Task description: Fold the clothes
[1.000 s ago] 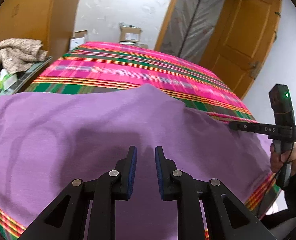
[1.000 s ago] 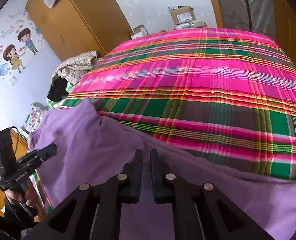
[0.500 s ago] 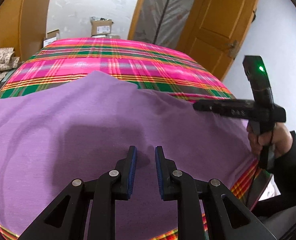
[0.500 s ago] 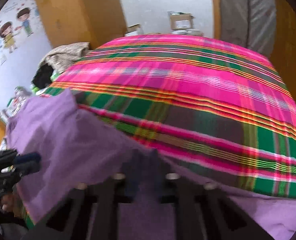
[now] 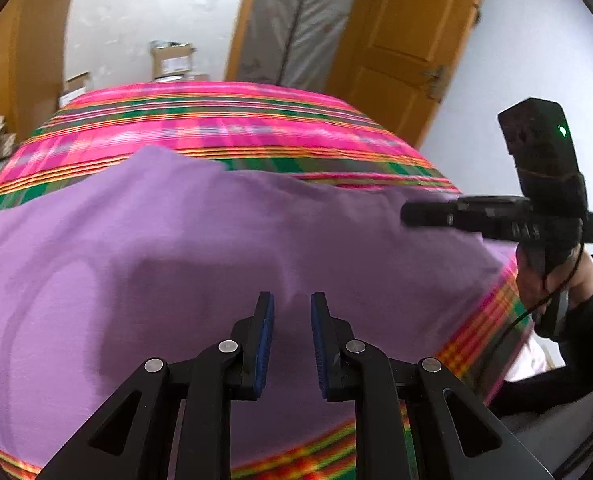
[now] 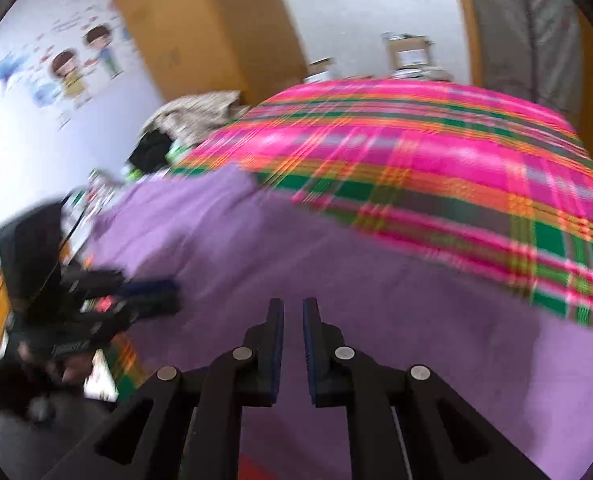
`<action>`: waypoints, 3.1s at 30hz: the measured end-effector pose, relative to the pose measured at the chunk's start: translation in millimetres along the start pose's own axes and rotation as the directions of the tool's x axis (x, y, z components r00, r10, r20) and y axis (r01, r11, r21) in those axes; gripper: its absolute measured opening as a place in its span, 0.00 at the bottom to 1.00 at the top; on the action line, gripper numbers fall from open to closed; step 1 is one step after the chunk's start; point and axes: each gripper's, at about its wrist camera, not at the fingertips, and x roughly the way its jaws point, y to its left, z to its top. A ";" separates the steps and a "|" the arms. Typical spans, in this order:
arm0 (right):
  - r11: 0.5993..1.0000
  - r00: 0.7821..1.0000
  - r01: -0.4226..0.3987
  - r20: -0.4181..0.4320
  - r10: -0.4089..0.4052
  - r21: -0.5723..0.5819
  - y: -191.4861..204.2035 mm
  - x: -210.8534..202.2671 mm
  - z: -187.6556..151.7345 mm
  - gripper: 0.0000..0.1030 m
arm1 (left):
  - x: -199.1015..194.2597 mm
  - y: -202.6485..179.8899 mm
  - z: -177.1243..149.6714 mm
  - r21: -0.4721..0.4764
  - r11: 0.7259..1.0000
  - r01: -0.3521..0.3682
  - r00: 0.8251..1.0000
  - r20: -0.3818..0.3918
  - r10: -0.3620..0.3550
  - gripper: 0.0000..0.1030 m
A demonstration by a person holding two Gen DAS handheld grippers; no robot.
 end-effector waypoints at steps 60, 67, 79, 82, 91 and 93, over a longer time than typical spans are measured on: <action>0.851 0.938 0.248 0.105 -0.331 0.463 -121.4 -45.8 -25.4 0.07 | -26.3 83.0 1.0 -0.258 0.882 -0.395 0.908 0.038 0.418 0.28; 0.857 0.936 0.250 0.113 -0.332 0.450 -115.6 -48.1 -22.9 0.07 | -75.5 131.3 -7.2 -0.359 0.757 -0.546 0.797 0.055 0.601 0.27; 0.833 0.915 0.301 0.107 -0.390 0.464 -120.6 -54.8 -24.5 0.07 | -89.3 183.9 -25.9 -0.461 0.633 -0.621 0.725 -0.032 0.688 0.27; 0.815 0.899 0.322 0.114 -0.423 0.482 -126.1 -67.9 -30.2 0.07 | -84.0 173.4 -20.3 -0.440 0.672 -0.596 0.750 -0.007 0.661 0.28; 0.753 0.876 0.348 0.091 -0.473 0.559 -147.3 -89.9 -60.7 0.06 | -50.7 154.6 -7.7 -0.368 0.736 -0.568 0.797 -0.023 0.604 0.28; 0.758 0.877 0.344 0.098 -0.470 0.554 -143.6 -91.3 -60.1 0.10 | -50.8 153.5 -5.7 -0.373 0.748 -0.549 0.810 -0.020 0.585 0.28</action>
